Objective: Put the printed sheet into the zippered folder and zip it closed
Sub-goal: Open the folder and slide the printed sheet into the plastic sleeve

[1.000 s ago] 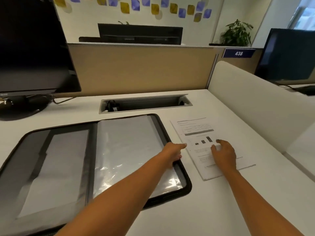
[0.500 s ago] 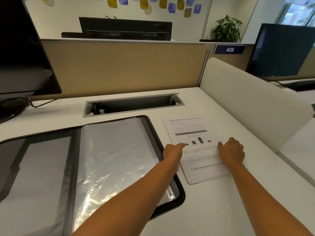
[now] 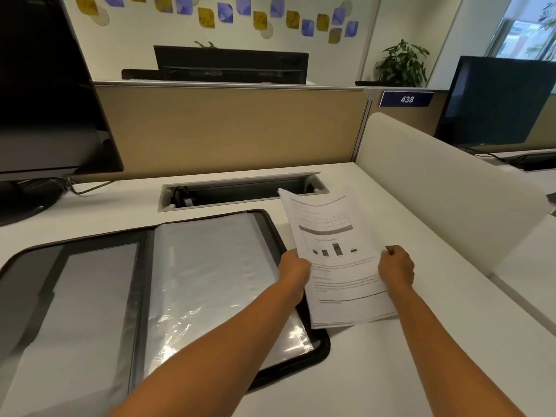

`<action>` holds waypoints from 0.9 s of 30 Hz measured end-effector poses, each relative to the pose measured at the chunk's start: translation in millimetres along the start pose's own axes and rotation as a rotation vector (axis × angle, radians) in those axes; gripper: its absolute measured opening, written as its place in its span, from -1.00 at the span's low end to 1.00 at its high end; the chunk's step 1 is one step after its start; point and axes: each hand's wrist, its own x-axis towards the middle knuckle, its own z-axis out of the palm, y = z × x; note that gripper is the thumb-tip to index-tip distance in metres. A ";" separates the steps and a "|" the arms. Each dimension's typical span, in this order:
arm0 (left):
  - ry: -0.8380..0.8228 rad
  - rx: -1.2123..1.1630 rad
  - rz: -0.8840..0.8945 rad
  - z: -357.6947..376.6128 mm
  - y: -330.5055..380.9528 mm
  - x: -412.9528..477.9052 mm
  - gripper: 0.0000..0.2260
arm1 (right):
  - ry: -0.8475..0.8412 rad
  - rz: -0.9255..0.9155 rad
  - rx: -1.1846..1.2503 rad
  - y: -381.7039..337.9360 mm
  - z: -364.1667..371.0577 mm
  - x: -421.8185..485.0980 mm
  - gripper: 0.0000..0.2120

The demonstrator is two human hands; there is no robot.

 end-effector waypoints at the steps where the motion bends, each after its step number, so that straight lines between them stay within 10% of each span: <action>1: 0.005 -0.009 0.026 -6.5 3.8 -4.8 -0.72 | 0.001 -0.009 0.045 -4.5 0.7 -3.1 -0.71; 12: 0.145 -0.089 0.315 -112.9 35.0 -41.0 -0.75 | -0.319 -0.149 0.580 -80.5 25.8 -77.9 -0.79; 27: 0.213 -0.087 0.495 -226.5 13.6 -106.2 -0.82 | -0.678 -0.394 0.680 -111.5 59.0 -174.2 -0.69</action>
